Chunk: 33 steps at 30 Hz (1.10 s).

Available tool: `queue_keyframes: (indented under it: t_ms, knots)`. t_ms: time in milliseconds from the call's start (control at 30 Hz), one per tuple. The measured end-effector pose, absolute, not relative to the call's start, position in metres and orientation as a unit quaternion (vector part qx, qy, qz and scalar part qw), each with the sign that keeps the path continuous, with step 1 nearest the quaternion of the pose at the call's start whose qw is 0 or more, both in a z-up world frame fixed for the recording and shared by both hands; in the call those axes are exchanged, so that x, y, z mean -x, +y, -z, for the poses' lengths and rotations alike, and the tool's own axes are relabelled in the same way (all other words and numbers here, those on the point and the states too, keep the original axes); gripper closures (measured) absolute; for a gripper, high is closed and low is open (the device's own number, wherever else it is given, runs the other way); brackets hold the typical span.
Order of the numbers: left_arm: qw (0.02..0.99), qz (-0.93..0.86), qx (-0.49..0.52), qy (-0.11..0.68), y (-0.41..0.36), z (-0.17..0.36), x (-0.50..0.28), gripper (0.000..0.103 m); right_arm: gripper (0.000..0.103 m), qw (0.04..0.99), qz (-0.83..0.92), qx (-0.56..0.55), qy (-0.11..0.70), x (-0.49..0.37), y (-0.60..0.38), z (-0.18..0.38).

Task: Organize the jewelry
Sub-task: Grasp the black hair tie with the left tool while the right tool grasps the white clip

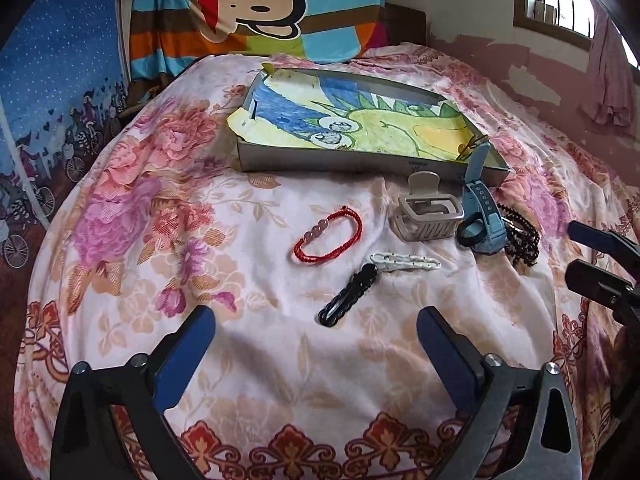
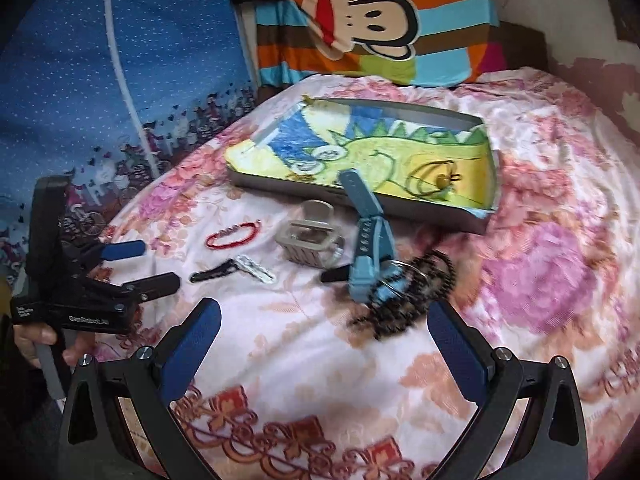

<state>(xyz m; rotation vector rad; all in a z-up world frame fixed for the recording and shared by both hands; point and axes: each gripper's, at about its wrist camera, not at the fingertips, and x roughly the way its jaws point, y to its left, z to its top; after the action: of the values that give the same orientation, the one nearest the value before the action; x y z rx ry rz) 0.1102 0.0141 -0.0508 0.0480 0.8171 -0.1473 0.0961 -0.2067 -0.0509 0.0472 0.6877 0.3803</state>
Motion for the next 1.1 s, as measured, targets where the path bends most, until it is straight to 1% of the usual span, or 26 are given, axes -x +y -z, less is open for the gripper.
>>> queue_keyframes:
  t_ms: [100, 167, 200, 267, 300, 333, 367, 433, 500, 567, 600, 667, 733, 867, 1100]
  knots:
    - [0.913, 0.082, -0.02, 0.4, 0.015, 0.051, -0.114, 0.015, 0.002, 0.916, -0.216, -0.025, 0.337, -0.106, -0.202, 0.051]
    - [0.909, 0.089, -0.019, 0.406, 0.015, 0.052, -0.118, 0.026, 0.002, 0.91, -0.229, -0.025, 0.344, -0.11, -0.198, 0.053]
    - [0.907, 0.094, -0.019, 0.41, 0.015, 0.054, -0.119, 0.028, 0.002, 0.908, -0.235, -0.025, 0.347, -0.11, -0.197, 0.054]
    - [0.904, 0.103, -0.018, 0.414, 0.015, 0.055, -0.122, 0.036, 0.002, 0.901, -0.249, -0.022, 0.355, -0.113, -0.192, 0.058]
    - [0.903, 0.107, -0.018, 0.416, 0.015, 0.055, -0.123, 0.038, 0.004, 0.899, -0.253, -0.018, 0.357, -0.114, -0.19, 0.059]
    - [0.902, 0.111, -0.018, 0.418, 0.014, 0.056, -0.124, 0.042, 0.01, 0.896, -0.258, -0.012, 0.361, -0.115, -0.187, 0.06]
    - [0.9, 0.116, -0.019, 0.419, 0.013, 0.056, -0.125, 0.044, 0.021, 0.893, -0.265, -0.007, 0.364, -0.117, -0.183, 0.062]
    - [0.898, 0.122, -0.021, 0.422, 0.012, 0.057, -0.127, 0.048, 0.033, 0.887, -0.272, 0.001, 0.373, -0.12, -0.177, 0.065]
    - [0.895, 0.129, -0.023, 0.427, 0.009, 0.059, -0.13, 0.053, 0.04, 0.881, -0.281, 0.01, 0.38, -0.123, -0.169, 0.069]
    - [0.89, 0.136, -0.024, 0.434, 0.007, 0.061, -0.133, 0.061, 0.05, 0.876, -0.29, 0.021, 0.385, -0.128, -0.161, 0.071]
    - [0.888, 0.14, -0.022, 0.437, 0.007, 0.062, -0.134, 0.063, 0.053, 0.874, -0.292, 0.027, 0.387, -0.131, -0.156, 0.073]
    - [0.886, 0.142, -0.02, 0.441, 0.006, 0.064, -0.137, 0.07, 0.067, 0.872, -0.293, 0.033, 0.391, -0.136, -0.151, 0.075]
    - [0.885, 0.137, -0.021, 0.445, 0.006, 0.065, -0.139, 0.075, 0.073, 0.872, -0.289, 0.036, 0.393, -0.14, -0.147, 0.076]
    - [0.879, 0.129, -0.019, 0.458, 0.008, 0.071, -0.144, 0.076, 0.073, 0.871, -0.287, 0.041, 0.396, -0.15, -0.141, 0.08]
    - [0.872, 0.131, -0.032, 0.47, 0.007, 0.077, -0.15, 0.077, 0.073, 0.854, -0.297, 0.062, 0.424, -0.168, -0.127, 0.097]
